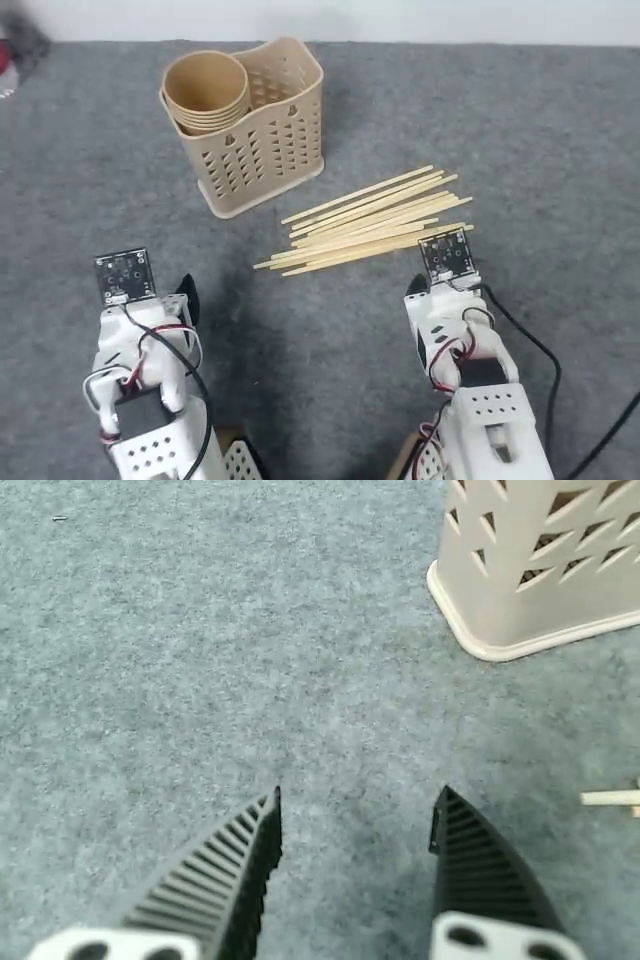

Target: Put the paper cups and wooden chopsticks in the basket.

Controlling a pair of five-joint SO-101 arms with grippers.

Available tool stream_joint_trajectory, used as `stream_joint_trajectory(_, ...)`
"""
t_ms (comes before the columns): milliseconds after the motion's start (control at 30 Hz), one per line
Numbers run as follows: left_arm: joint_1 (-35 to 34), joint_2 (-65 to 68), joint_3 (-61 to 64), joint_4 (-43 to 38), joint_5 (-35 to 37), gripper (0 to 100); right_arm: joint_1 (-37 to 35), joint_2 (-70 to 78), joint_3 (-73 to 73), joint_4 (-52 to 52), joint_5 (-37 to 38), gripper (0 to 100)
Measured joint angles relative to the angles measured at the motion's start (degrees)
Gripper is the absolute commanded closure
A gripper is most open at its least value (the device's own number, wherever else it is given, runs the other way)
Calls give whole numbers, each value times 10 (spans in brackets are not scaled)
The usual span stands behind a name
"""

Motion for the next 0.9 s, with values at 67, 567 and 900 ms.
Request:
stream_joint_trajectory(67, 0, 0, 0, 0, 0, 761, 1, 0, 0, 0, 0, 796)
stream_joint_trajectory(567, 0, 0, 7, 0, 0, 761, 0, 0, 0, 0, 0, 796)
stream_joint_trajectory(900, 0, 0, 7, 0, 0, 761, 1, 0, 0, 0, 0, 796)
